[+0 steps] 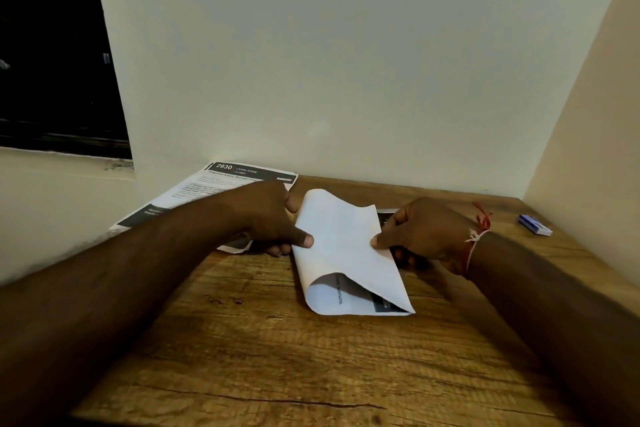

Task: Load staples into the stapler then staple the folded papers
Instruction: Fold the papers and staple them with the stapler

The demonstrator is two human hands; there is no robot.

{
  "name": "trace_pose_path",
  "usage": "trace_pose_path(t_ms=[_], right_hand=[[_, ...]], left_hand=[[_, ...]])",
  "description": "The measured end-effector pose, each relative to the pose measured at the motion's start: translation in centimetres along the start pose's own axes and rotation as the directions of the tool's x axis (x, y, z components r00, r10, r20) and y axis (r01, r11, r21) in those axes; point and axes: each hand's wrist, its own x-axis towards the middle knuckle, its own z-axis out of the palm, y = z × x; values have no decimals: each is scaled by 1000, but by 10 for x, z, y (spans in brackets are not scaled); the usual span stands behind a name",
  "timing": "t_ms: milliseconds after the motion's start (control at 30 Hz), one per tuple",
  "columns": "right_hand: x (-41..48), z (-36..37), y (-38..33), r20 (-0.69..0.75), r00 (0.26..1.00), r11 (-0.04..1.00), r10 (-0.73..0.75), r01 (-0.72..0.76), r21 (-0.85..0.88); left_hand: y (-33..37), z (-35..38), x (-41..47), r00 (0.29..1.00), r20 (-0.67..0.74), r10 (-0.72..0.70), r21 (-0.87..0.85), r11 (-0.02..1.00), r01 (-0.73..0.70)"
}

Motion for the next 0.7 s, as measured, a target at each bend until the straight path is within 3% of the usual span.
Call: trace_pose_path(t_ms=[67,133,267,433,533,700], right_hand=[[-1,1,-1,-18,1000,999,-10,10,-45],[-2,0,-3,-25,1000,997,-5,4,-79],[-3,-3,-5,-36,999,993,3,-8,-116],[-4,-4,-4,-26,1000,990,-7,3,-138],[-5,-6,-5,-22,1000,990,-6,3,-141],[-5,-6,-4,-20,1000,989,-11,8,-150]], left_hand=[[3,2,-1,1000,-12,-3,56,998,4],[6,2,-5,999,-45,24,225,974,-13],[8,0,-12,980,-106,170,491,866,-97],[6,3,-9,957,-71,281,577,794,-190],[11,5,-13,951,-40,308,695,692,-195],[18,-2,-23,974,44,223,773,610,-175]])
